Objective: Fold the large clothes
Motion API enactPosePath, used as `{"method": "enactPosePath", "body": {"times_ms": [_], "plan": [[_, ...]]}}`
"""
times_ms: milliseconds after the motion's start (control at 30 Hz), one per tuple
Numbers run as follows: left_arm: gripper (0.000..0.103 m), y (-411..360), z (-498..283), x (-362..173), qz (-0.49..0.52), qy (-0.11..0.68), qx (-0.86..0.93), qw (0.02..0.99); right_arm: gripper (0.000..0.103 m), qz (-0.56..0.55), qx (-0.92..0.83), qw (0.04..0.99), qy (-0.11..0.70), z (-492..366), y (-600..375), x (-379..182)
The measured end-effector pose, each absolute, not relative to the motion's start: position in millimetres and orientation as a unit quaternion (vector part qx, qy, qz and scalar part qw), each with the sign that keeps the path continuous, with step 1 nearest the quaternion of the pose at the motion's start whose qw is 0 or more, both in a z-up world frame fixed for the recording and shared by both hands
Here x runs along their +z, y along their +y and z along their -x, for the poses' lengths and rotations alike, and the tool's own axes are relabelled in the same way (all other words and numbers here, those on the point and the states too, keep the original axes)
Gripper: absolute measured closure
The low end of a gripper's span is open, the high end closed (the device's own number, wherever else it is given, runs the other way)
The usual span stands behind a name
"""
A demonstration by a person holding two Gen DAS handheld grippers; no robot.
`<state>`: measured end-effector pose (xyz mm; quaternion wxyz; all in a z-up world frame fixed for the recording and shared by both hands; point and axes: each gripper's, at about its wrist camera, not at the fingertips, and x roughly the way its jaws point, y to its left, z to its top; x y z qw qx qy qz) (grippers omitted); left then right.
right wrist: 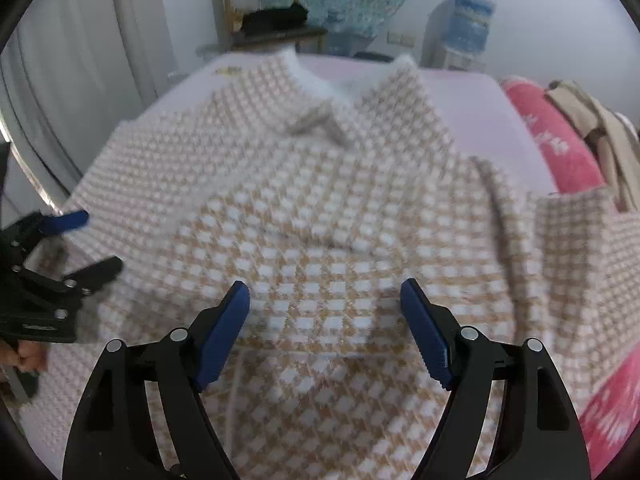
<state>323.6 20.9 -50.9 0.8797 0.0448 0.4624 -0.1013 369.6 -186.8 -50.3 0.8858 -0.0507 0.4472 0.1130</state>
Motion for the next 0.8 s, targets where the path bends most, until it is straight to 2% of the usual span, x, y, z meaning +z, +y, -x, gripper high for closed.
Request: {"method": "enactPosePath", "body": {"times_ms": [167,267,400,567,800], "plan": [[0.004,24.1,-320.7,-52.4,-0.048,0.457,-0.101,0.882,0.027,0.073,0.094,0.890,0.440,-363.5,-192.1,-55.7],[0.004,25.9,-320.4,-55.1,-0.050,0.464,-0.105,0.878,0.021,0.066,0.094,0.888,0.445,-366.3,-200.2,-66.5],[0.004,19.8,-323.5,-45.5,-0.050,0.477,-0.112,0.870,0.021,0.059,0.091,0.888,0.447,-363.7,-202.3,-62.7],[0.004,7.4,-322.5,-16.4,-0.061,0.437,-0.133,0.887,0.021,0.044,0.091,0.896,0.433,-364.2,-208.8,-47.5],[0.004,-13.9,-343.1,-22.2,-0.035,0.452,-0.138,0.880,0.021,0.001,0.079,0.907,0.413,-360.1,-244.5,-16.5]]}}
